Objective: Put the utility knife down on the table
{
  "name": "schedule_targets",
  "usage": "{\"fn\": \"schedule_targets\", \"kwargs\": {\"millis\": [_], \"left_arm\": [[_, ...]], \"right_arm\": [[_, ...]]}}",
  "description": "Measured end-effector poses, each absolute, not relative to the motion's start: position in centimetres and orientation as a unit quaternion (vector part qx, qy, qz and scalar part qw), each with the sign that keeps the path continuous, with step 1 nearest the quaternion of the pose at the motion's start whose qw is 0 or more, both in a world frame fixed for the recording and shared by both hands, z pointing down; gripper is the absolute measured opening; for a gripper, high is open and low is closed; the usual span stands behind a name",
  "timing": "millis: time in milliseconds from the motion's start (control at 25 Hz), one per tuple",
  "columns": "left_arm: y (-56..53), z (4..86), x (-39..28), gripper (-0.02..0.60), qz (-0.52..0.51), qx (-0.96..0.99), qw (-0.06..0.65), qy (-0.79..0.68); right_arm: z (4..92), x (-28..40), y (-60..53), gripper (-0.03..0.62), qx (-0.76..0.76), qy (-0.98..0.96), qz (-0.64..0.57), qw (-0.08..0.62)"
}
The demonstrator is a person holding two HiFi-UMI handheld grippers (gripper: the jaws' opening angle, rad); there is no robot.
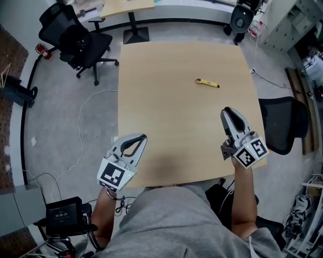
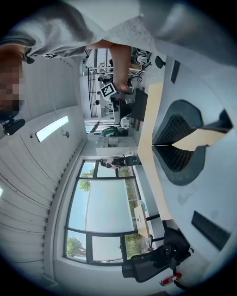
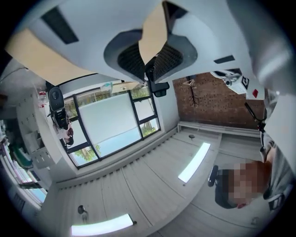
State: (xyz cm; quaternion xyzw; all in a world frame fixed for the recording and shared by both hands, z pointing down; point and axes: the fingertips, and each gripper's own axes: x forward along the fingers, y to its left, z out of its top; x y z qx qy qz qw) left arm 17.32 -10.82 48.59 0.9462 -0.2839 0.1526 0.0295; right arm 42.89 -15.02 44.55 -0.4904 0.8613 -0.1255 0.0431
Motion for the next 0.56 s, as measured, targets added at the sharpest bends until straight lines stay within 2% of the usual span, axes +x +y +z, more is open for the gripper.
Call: {"fn": "schedule_targets", "kwargs": {"millis": [160, 560], "left_arm": [[-9.5, 47.0, 14.7, 0.006, 0.130, 0.955, 0.013, -0.268], [-4.7, 49.0, 13.0, 0.006, 0.151, 0.957, 0.022, -0.246]], "right_arm": [[41.4, 39.1, -9.6, 0.066, -0.512, 0.851, -0.106, 0.056], [40.8, 34.7, -2.0, 0.066, -0.508, 0.854, -0.095, 0.057]]}}
